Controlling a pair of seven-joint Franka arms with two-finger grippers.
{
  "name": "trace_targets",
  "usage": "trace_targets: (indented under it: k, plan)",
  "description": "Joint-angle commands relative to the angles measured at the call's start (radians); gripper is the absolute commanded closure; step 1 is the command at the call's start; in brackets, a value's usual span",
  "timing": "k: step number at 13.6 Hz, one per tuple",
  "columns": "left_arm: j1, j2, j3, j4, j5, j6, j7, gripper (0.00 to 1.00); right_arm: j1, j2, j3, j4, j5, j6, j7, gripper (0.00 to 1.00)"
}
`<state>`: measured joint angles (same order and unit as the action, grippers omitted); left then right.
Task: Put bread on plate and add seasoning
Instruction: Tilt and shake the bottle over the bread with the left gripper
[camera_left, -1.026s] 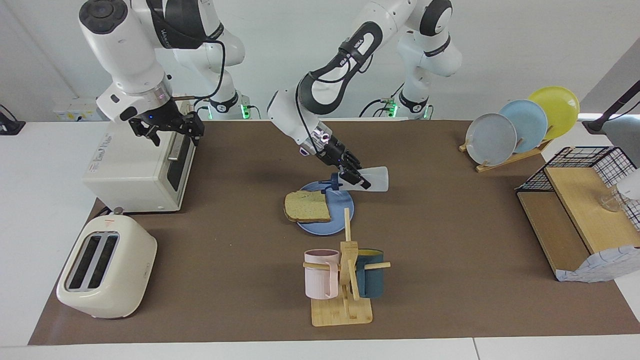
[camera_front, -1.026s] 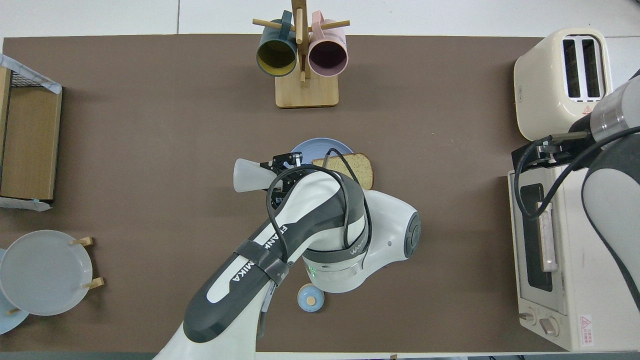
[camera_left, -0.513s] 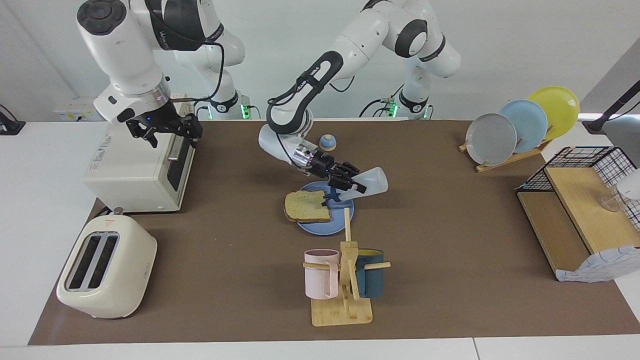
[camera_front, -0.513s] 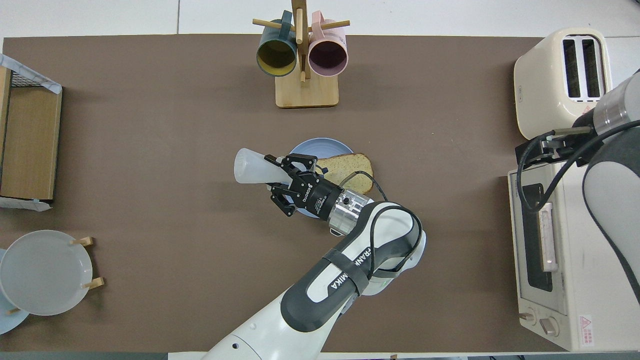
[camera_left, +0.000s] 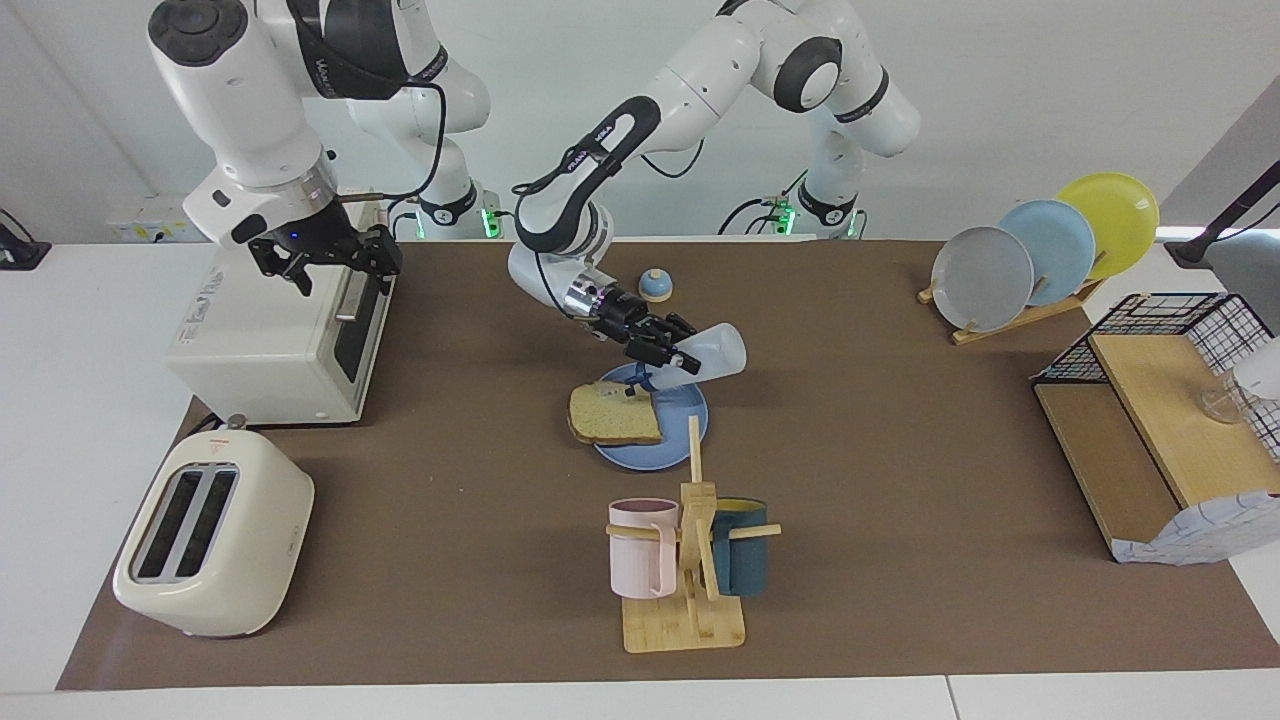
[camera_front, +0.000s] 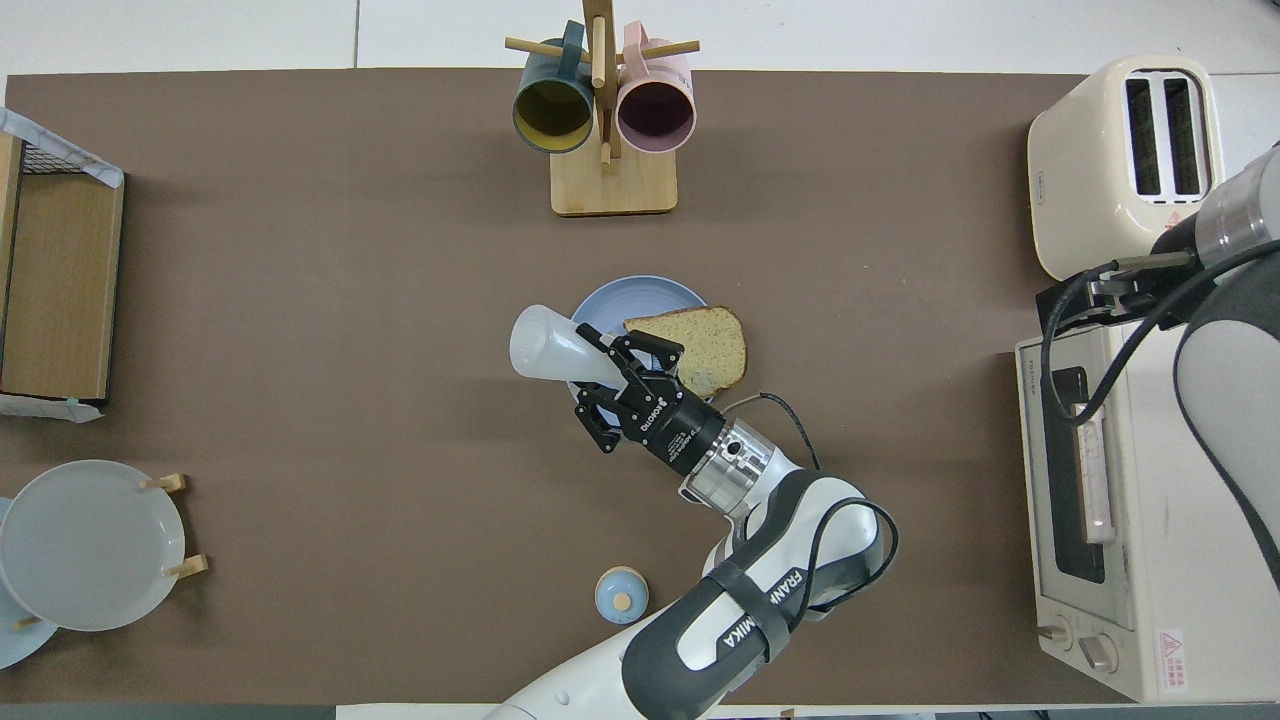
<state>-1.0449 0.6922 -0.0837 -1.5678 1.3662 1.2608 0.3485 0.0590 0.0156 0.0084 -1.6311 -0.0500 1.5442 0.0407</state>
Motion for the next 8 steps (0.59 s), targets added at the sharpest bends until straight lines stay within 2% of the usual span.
trace_targets:
  k: [1, 3, 5, 8]
  plan:
    - [0.014, 0.001, 0.019, 0.014, -0.013, 0.023, 0.007, 1.0, -0.037, -0.011, 0.007, -0.015, -0.001, 0.0, -0.03, 0.0]
    - [0.038, 0.003, 0.022, 0.012, -0.012, 0.074, 0.007, 1.0, -0.042, -0.017, 0.005, -0.01, 0.047, -0.01, -0.035, 0.0]
    - [0.11, 0.018, 0.024, 0.017, -0.001, 0.094, 0.007, 1.0, -0.036, -0.045, 0.007, -0.026, 0.047, -0.033, -0.035, 0.0]
    - [0.118, 0.024, 0.031, 0.026, 0.007, 0.111, 0.007, 1.0, -0.033, -0.055, 0.007, -0.027, 0.045, -0.039, -0.071, 0.0]
